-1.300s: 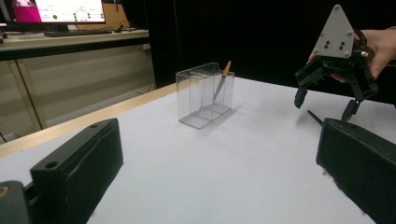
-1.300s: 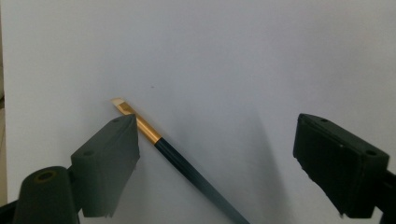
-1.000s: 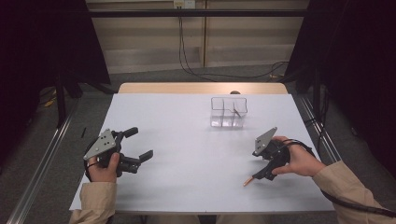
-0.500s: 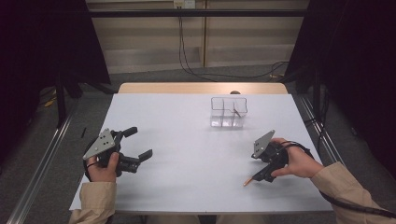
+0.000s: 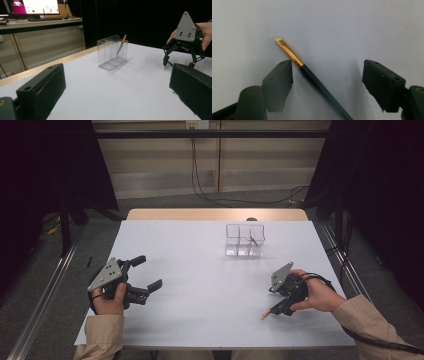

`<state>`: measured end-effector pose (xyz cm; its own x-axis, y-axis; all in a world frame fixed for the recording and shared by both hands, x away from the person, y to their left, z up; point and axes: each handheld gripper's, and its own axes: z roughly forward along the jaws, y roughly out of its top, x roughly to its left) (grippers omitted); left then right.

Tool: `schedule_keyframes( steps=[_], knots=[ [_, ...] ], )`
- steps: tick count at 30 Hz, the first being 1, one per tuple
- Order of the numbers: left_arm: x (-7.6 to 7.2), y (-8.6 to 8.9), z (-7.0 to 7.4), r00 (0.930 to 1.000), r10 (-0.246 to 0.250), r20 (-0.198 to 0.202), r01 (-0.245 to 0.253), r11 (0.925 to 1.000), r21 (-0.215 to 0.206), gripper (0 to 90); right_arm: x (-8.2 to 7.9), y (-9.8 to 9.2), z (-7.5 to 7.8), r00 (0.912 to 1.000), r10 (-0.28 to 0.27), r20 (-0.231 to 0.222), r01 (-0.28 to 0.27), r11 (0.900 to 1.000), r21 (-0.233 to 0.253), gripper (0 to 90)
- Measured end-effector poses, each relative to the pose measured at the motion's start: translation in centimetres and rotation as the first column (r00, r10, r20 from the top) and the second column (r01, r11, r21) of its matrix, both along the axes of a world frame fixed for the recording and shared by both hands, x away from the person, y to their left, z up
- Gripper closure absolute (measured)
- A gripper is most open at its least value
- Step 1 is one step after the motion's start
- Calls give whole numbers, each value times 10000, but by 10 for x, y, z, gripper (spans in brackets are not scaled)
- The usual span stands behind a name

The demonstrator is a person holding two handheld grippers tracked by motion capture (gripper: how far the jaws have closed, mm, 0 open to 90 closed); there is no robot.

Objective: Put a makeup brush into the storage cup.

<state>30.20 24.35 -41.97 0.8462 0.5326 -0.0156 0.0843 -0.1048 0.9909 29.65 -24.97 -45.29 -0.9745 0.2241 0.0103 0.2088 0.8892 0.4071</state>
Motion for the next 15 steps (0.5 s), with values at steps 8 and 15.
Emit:
schedule_keyframes(
  steps=[8, 15],
  knots=[
    [0, 0, 0, 10000, 30, 0, -30, 10000, 20, 4, 0, -1, -1, 10000, -37, 66, 37, 10000, 33, 298],
    [0, 1, 0, 10000, 52, 18, -52, 10000, 27, 4, 0, 0, -4, 10000, -44, -71, 44, 10000, -50, 344]
  ],
)
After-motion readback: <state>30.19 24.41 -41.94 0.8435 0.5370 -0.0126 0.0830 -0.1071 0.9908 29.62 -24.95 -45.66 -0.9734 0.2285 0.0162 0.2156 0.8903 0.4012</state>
